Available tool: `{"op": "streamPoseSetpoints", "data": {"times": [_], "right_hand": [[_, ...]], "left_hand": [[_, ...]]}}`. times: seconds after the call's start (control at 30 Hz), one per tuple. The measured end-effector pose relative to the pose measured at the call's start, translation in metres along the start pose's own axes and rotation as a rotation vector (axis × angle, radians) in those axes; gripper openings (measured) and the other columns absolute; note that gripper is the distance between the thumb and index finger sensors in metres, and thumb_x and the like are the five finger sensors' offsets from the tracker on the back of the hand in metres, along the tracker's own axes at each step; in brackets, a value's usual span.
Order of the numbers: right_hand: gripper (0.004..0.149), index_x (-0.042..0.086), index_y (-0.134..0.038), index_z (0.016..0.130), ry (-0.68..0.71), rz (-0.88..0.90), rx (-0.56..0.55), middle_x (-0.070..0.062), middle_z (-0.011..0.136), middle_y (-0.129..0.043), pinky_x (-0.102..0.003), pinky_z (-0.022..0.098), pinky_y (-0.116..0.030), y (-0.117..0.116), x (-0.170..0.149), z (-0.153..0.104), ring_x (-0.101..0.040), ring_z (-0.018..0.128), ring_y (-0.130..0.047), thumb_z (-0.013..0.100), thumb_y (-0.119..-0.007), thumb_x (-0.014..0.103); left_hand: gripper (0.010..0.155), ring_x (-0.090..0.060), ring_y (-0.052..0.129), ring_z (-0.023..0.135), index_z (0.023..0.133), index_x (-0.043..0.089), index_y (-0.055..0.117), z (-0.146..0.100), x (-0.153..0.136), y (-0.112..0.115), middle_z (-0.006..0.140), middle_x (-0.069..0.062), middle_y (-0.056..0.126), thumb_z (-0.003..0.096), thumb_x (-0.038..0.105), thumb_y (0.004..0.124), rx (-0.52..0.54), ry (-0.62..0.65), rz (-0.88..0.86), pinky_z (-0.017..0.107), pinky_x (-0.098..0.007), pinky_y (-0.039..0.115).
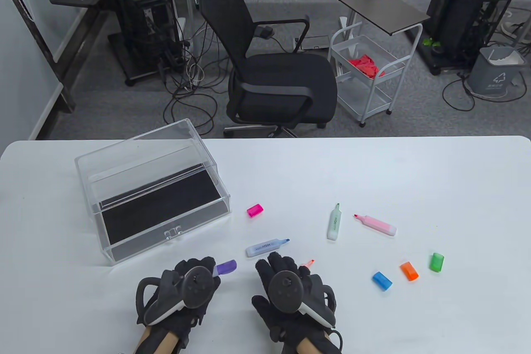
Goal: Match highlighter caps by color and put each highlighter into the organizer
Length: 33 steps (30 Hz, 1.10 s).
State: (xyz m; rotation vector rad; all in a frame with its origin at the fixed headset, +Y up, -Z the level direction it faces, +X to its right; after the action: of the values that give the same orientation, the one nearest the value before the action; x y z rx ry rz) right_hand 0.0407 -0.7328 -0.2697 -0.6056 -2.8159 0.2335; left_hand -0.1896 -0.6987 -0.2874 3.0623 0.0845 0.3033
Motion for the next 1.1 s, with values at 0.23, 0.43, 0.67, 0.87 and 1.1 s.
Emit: {"op": "streamPoseSetpoints", "data": {"times": [0.23, 0.43, 0.67, 0.87, 1.1], "right_hand": [[0.074, 0.029, -0.033, 0.104, -0.015, -0.007, -0.023, -0.005, 0.114, -0.017, -0.067, 0.071, -0.017, 0.008, -0.007, -0.005, -0.036, 0.106, -0.016, 0.044, -0.074, 0.046], [0.074, 0.030, -0.033, 0.104, -0.026, 0.004, -0.028, -0.005, 0.114, -0.015, -0.065, 0.070, -0.013, 0.011, -0.010, -0.007, -0.035, 0.106, -0.012, 0.044, -0.073, 0.046], [0.074, 0.030, -0.033, 0.104, -0.069, 0.028, -0.013, -0.005, 0.113, -0.014, -0.065, 0.070, -0.011, 0.010, -0.022, -0.004, -0.035, 0.105, -0.010, 0.044, -0.073, 0.046], [0.074, 0.030, -0.033, 0.104, -0.086, 0.024, -0.007, -0.004, 0.113, -0.013, -0.065, 0.069, -0.010, 0.009, -0.026, -0.002, -0.035, 0.105, -0.009, 0.044, -0.073, 0.046], [0.074, 0.030, -0.033, 0.104, -0.083, -0.001, -0.014, -0.004, 0.113, -0.012, -0.065, 0.069, -0.009, 0.009, -0.023, -0.002, -0.034, 0.105, -0.008, 0.044, -0.073, 0.046]], "left_hand": [[0.065, -0.020, 0.085, 0.069, 0.106, 0.031, 0.047, 0.054, -0.052, -0.029, 0.091, 0.008, 0.068, 0.0492, 0.058, 0.060, 0.011, -0.181, 0.075, 0.055, -0.036, 0.081], [0.066, -0.022, 0.077, 0.078, 0.108, 0.032, 0.041, 0.095, -0.086, -0.029, 0.097, 0.006, 0.059, 0.0497, 0.058, 0.058, -0.070, -0.286, 0.099, 0.063, -0.038, 0.075], [0.070, -0.027, 0.059, 0.093, 0.110, 0.033, 0.032, 0.122, -0.118, -0.014, 0.107, 0.005, 0.039, 0.0503, 0.058, 0.057, -0.138, -0.377, 0.058, 0.075, -0.043, 0.061], [0.077, -0.031, 0.036, 0.113, 0.112, 0.034, 0.026, 0.120, -0.122, -0.018, 0.116, 0.006, 0.024, 0.0484, 0.064, 0.058, -0.096, -0.342, -0.001, 0.084, -0.053, 0.039], [0.083, -0.029, 0.022, 0.119, 0.112, 0.038, 0.021, 0.087, -0.091, -0.035, 0.120, 0.009, 0.017, 0.0465, 0.071, 0.058, -0.052, -0.236, 0.046, 0.084, -0.055, 0.036]]}}
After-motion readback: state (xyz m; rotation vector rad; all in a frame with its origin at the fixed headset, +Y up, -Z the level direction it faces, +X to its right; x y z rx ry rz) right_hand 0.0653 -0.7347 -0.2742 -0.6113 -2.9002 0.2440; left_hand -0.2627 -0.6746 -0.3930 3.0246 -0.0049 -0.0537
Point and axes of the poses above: the tracker on the back of each hand, its own x axis roughly to the thumb side, its own z axis roughly from the wrist to the fingertips, y = z × x, the point moved 1 cm from there along z, roughly from the wrist to the fingertips
